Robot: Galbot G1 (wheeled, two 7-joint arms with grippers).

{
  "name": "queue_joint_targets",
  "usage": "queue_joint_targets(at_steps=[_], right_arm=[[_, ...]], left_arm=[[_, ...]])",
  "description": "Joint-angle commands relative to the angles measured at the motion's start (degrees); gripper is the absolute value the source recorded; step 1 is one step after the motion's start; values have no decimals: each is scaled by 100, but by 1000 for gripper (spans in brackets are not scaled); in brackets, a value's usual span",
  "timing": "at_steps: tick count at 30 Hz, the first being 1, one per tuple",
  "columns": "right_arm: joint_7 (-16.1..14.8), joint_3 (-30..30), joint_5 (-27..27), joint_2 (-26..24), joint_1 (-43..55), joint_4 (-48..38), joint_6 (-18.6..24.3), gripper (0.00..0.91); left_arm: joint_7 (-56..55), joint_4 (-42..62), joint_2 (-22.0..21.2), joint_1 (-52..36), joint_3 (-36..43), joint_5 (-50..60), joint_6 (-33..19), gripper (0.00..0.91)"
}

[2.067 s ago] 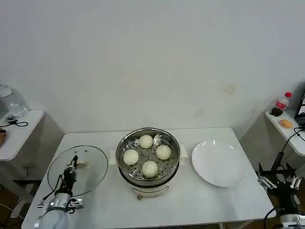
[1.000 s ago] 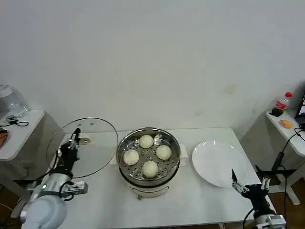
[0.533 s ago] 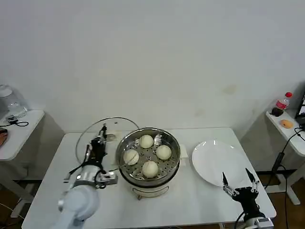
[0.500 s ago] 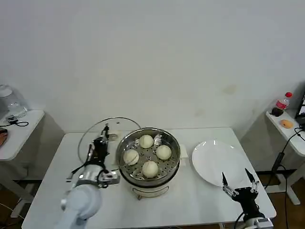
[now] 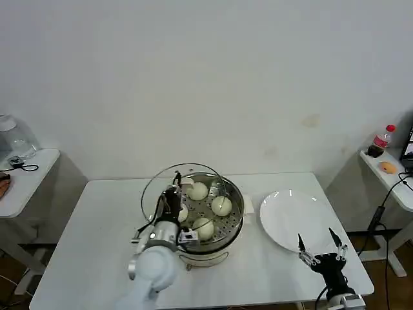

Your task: Take steamed baozi put them in steamer then cover it.

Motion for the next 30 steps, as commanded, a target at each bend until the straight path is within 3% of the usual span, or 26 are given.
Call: queue_joint_targets(at_steps=[1, 30], right_arm=[[-1, -44, -45, 24, 28, -79, 20, 907], [-4, -92, -33, 7, 26, -153, 62, 907]], left_arm=[[60, 268, -766, -33, 327, 908, -40, 0], [-15, 346, -941, 357, 321, 1401, -253, 0]])
